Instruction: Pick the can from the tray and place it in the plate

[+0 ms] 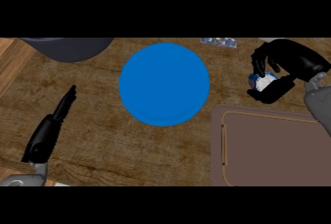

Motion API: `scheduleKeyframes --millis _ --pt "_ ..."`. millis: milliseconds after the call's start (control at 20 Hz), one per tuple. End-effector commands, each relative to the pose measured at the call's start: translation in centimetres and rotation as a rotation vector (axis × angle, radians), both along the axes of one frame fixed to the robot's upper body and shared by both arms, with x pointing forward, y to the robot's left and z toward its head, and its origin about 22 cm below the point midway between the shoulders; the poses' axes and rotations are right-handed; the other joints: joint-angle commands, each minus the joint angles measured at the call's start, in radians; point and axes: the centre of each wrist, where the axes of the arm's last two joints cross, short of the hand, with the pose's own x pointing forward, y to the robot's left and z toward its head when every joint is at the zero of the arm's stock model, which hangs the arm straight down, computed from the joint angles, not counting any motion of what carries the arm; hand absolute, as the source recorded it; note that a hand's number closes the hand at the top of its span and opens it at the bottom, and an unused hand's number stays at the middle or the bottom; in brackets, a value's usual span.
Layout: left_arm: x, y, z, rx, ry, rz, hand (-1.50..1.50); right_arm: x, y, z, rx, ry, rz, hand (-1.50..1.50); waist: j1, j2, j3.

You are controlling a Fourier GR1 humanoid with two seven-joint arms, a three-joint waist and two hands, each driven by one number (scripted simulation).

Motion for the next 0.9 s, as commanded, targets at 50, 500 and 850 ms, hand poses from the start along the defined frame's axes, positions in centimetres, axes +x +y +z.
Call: scheduleKeyframes --millis 50,500,850 --pt "0.7 -0.3 0.3 0.002 0.003 0.013 0.0 2.3 -0.6 2.4 0.066 -0.205 0.084 1.5 -0.015 -0.003 0.001" --pt "0.6 0.4 -0.3 0.001 0.016 0.061 0.0 5.3 1.1 4.3 0.366 -0.393 0.44 1.5 -0.072 -0.029 -0.003" --pt "-0.6 1.8 -1.1 0.002 0.043 0.102 0.0 8.0 5.7 4.9 0.433 -0.312 0.644 1.5 -0.095 -0.044 -0.007"
